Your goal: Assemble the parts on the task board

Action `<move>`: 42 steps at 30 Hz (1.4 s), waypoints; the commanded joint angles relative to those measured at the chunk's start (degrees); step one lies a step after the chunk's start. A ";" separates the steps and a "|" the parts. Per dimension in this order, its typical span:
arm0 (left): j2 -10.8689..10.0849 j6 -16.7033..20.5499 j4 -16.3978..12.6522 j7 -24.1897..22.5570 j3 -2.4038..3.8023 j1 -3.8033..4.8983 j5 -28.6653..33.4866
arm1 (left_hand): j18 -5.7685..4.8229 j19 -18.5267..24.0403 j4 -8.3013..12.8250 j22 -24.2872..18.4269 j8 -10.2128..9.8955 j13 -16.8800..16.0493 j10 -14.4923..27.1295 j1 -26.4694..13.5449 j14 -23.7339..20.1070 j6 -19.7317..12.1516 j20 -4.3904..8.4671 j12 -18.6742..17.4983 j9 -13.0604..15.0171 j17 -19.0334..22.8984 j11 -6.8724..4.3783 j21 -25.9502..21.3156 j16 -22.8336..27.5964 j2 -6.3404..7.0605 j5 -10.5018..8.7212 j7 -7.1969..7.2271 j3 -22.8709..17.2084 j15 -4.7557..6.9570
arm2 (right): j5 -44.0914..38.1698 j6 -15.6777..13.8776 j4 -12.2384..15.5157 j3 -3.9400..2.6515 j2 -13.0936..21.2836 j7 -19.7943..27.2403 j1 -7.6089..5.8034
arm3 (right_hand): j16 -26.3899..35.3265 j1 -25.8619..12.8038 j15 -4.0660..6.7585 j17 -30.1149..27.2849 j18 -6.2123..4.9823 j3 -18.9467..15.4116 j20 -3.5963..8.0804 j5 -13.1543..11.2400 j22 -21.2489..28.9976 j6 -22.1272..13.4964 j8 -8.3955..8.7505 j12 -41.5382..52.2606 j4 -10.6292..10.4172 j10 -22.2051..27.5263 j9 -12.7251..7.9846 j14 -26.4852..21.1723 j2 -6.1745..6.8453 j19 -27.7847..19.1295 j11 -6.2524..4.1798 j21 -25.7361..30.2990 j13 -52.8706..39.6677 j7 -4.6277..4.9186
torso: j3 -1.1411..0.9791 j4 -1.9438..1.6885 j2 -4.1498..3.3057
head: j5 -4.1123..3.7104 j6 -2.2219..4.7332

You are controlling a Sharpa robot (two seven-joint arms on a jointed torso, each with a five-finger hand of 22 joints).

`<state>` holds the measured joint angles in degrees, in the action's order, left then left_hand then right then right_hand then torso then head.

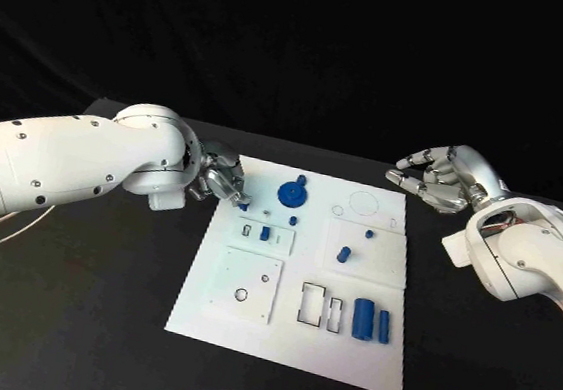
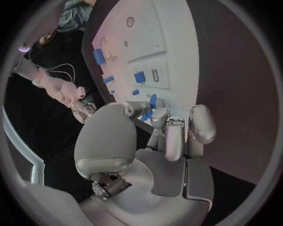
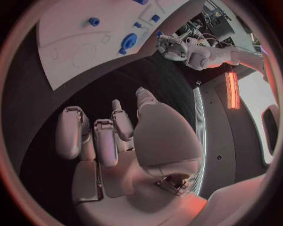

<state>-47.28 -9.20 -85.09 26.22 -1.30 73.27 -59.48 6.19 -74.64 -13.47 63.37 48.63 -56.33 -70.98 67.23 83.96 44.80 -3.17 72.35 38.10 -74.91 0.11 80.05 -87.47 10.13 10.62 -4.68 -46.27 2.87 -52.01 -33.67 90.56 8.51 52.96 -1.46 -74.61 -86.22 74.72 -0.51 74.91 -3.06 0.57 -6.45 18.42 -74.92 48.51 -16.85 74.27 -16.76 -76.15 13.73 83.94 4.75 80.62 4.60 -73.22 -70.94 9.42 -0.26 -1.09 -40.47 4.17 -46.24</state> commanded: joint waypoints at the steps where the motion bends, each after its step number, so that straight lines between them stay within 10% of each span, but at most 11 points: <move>1: -0.80 5.25 -1.90 -1.15 -0.20 -0.22 -0.91 | -0.90 -0.69 9.58 0.45 0.33 -0.29 -0.65 -0.66 4.63 0.69 0.03 0.45 -0.08 -10.30 -0.11 0.39 -0.49 0.19 0.29 0.36 -10.05 0.47 | -0.54 0.89 -0.03 0.02 0.02 -0.12 0.09 | 0.24 -0.57 0.23 5.52 -1.19 -0.23 0.10 0.35 -4.28 -0.29 -0.34 -0.11 -0.07 0.35 -0.05 3.76 -0.12 -0.38 -0.11 0.32 -0.01 -0.11 | 0.04 -0.01 0.01 | 0.13 -0.11; 16: -1.96 7.84 -5.62 0.89 -1.13 -2.76 -4.98 | -1.18 -1.69 10.89 1.99 0.99 -1.57 -2.02 -2.14 4.87 1.51 0.43 1.16 -0.46 -10.88 -0.53 1.14 -0.76 1.13 0.79 0.76 -12.44 0.88 | -0.66 0.99 -0.05 0.03 0.09 -0.14 0.50 | 0.26 -0.73 0.24 5.51 -1.20 -0.29 0.10 0.37 -4.26 -0.28 -0.42 -0.13 -0.04 0.37 -0.05 3.76 -0.11 -0.40 -0.12 0.38 0.03 -0.13 | -0.02 0.19 -0.08 | 0.09 -0.27; 42: -1.15 5.05 -5.11 0.41 -2.00 -3.39 -6.97 | -1.27 -1.93 11.42 2.41 1.19 -2.02 -2.46 -2.55 4.89 1.79 0.51 1.41 -0.61 -10.90 -0.63 1.33 -0.76 1.52 1.02 0.88 -12.97 0.95 | -0.74 0.83 0.16 0.03 0.26 -0.21 0.56 | 0.28 -0.84 0.24 5.48 -1.22 -0.31 0.11 0.38 -4.21 -0.28 -0.47 -0.16 -0.04 0.39 -0.06 3.75 -0.15 -0.44 -0.13 0.49 0.06 -0.13 | 0.01 0.07 -0.14 | -0.20 -0.71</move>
<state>-48.59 -2.90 -90.04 27.05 -3.27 69.92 -65.44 5.26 -76.08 -11.36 65.71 49.43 -58.35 -73.23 64.56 84.04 46.22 -2.57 73.39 37.38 -74.91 -0.50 81.16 -88.01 12.34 11.33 -3.87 -49.76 3.37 -52.08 -33.44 90.63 8.55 53.21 -1.67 -74.08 -86.22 74.50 -0.51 74.91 -3.95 0.57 -6.45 18.42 -74.94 48.51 -17.06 74.27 -16.76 -76.15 13.74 83.94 4.52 80.62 4.60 -73.00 -70.94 9.42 -0.30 -0.97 -40.61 4.03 -46.87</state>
